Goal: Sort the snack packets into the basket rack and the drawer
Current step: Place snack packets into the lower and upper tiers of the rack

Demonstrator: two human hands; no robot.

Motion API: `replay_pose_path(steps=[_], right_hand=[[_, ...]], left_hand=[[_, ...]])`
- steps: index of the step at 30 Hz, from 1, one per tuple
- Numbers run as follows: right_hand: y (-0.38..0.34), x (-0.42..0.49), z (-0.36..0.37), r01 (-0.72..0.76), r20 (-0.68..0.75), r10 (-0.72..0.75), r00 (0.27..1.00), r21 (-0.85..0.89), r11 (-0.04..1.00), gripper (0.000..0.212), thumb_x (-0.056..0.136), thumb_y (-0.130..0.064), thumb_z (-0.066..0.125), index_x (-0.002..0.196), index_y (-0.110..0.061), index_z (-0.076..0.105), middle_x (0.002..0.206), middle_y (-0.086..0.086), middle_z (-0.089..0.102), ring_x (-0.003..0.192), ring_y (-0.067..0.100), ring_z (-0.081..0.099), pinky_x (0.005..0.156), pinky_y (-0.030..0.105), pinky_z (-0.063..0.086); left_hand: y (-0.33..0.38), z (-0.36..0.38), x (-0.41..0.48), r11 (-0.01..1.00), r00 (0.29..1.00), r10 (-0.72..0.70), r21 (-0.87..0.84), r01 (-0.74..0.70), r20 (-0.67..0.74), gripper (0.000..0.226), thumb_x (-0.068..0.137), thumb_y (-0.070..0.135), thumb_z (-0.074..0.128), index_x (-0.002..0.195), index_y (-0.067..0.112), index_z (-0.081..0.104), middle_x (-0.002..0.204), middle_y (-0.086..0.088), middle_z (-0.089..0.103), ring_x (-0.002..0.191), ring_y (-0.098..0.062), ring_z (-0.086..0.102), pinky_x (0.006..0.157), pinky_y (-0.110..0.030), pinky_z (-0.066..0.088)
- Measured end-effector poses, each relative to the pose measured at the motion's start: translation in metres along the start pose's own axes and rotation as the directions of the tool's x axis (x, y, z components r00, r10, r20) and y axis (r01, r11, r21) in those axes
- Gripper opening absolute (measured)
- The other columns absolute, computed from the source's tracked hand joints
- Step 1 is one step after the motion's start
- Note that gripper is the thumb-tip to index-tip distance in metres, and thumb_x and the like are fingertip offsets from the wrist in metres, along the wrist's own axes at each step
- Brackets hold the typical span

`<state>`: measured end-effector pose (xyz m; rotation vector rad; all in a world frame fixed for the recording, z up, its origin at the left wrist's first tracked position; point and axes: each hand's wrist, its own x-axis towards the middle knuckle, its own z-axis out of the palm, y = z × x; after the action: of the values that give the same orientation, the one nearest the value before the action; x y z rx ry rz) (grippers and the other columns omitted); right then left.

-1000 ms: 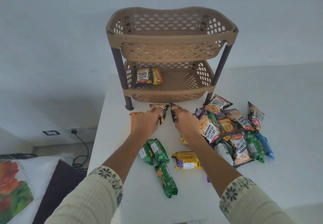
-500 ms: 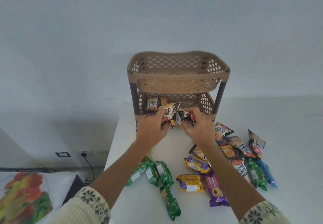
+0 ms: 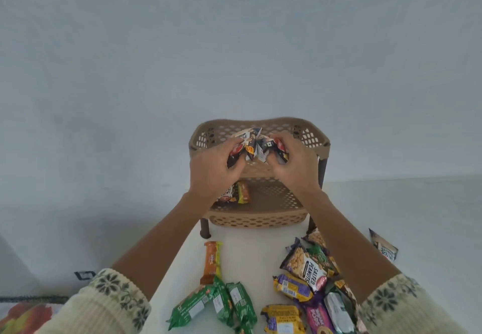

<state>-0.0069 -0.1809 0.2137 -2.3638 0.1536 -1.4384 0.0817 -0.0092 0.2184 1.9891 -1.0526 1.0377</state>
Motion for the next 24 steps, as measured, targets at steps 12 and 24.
replay_pose_path(steps=[12, 24], right_hand=[[0.035, 0.081, 0.049, 0.037, 0.315, 0.017, 0.949, -0.163, 0.986, 0.018, 0.09, -0.023, 0.056, 0.108, -0.024, 0.059, 0.083, -0.002, 0.071, 0.06, 0.012, 0.055, 0.048, 0.02, 0.035], [0.064, 0.133, 0.116, 0.15, 0.64, 0.095, 0.762, -0.317, 0.936, 0.017, 0.086, -0.012, 0.061, 0.103, -0.015, 0.065, 0.11, 0.008, 0.051, 0.095, 0.029, 0.058, 0.069, 0.034, 0.044]], left_hand=[[-0.061, 0.041, 0.072, 0.956, 0.994, 0.033, 0.286, -0.061, 0.101, 0.011, 0.087, 0.029, 0.063, 0.093, 0.03, 0.071, 0.07, 0.009, 0.069, 0.059, -0.019, 0.064, 0.051, -0.02, 0.036], [-0.108, 0.115, 0.118, 0.82, 0.829, -0.216, 0.557, -0.133, 0.516, 0.022, 0.089, 0.032, 0.056, 0.089, 0.015, 0.07, 0.1, -0.002, 0.064, 0.086, -0.021, 0.059, 0.062, -0.027, 0.04]])
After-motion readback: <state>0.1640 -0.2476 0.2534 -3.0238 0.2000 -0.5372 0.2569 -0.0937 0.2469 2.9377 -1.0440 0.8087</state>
